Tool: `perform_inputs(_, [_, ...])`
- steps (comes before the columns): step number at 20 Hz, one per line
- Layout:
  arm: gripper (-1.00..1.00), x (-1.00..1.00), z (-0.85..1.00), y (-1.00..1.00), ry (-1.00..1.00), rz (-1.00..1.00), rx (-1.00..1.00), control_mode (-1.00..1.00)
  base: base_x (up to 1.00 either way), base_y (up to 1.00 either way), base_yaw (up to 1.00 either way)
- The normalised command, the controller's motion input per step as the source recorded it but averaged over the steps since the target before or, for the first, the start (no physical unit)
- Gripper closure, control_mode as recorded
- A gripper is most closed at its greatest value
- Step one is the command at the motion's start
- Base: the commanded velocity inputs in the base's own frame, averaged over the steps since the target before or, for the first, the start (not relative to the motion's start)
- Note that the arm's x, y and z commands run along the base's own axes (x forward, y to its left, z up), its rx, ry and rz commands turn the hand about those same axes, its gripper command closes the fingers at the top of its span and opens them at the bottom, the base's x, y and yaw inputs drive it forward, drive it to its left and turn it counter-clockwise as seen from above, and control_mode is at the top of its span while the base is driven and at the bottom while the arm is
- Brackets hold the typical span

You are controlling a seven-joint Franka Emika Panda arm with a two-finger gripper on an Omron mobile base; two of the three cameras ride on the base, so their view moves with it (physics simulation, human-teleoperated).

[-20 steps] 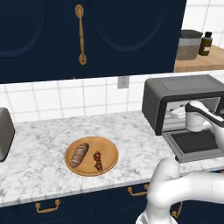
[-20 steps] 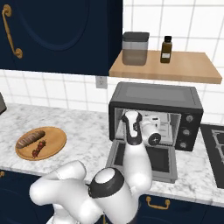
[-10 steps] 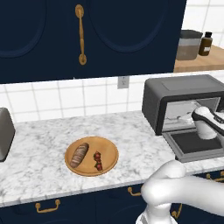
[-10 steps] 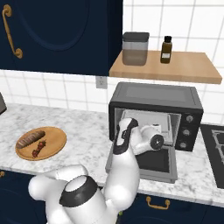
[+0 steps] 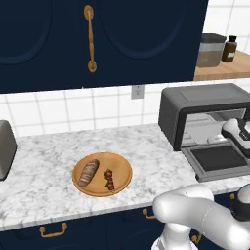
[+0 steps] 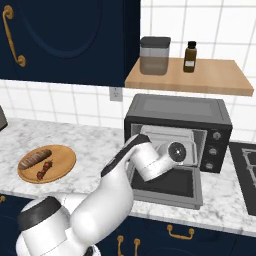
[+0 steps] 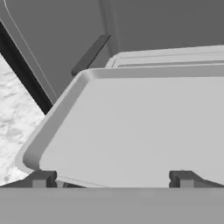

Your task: Pick up the kebab skewer and baguette bread, and place them inside the toaster oven. Close the toaster oven door and start by setting the timer.

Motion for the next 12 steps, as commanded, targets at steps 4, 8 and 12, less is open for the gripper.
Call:
perform_inputs(4, [-1.00, -0.52, 0.61, 0.00, 0.23, 0.00, 0.06, -1.00, 0.00, 0.00, 0.00])
perform_inputs(8, [-1.00, -0.70, 0.87, 0.39, 0.00, 0.01, 0.02, -1.00, 0.00, 0.00, 0.00])
perform_inputs(12, [-1.00, -0.95, 0.41, 0.83, 0.02, 0.05, -0.03, -1.00, 0.00, 0.00, 0.00])
